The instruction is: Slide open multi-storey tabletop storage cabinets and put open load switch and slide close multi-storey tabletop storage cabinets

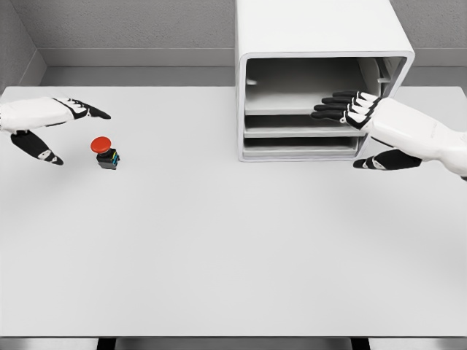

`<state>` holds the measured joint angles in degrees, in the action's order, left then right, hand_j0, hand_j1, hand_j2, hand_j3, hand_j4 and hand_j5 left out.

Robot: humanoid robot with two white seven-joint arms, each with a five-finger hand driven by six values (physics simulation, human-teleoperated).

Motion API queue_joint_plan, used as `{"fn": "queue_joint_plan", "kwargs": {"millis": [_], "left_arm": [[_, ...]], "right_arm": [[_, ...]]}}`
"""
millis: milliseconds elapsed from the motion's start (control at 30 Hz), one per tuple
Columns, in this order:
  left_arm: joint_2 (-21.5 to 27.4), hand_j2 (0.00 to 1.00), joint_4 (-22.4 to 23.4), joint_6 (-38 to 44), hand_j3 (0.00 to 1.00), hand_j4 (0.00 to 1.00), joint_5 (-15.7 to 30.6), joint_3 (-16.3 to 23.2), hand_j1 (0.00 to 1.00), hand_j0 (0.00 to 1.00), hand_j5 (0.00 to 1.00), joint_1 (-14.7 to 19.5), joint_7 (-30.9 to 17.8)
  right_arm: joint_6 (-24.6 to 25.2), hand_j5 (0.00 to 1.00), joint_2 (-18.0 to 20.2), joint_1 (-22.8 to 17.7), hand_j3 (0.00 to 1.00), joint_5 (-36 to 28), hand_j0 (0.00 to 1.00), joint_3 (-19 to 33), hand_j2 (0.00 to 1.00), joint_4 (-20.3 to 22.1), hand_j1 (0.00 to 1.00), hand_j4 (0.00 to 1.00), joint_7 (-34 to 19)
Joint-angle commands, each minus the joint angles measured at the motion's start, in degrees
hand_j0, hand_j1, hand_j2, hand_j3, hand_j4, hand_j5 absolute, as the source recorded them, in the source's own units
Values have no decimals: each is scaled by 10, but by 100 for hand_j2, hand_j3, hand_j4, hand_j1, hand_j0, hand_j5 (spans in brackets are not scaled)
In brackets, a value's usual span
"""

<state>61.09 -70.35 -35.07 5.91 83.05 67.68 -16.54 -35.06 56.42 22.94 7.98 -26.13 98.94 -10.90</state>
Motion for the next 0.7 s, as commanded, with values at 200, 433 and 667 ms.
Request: {"fn": "queue_joint_plan", "kwargs": {"millis": [200,433,667], "left_arm": [[-40,100,45,1,100,100,31,-4,100,100,100,0,-64],[-68,100,58,1,100,100,30,-6,100,100,100,1,-63],[-77,100,65,1,100,100,28,-11,100,100,100,-5,-63]], "right_arm": [[1,100,11,29,100,-5,100,0,100,-1,100,100,-2],[1,100,-1,41,100,-1,100,-7,100,-13,100,100,-8],[1,100,-58,120,100,17,100,-115,100,-68,100,100,-40]]}}
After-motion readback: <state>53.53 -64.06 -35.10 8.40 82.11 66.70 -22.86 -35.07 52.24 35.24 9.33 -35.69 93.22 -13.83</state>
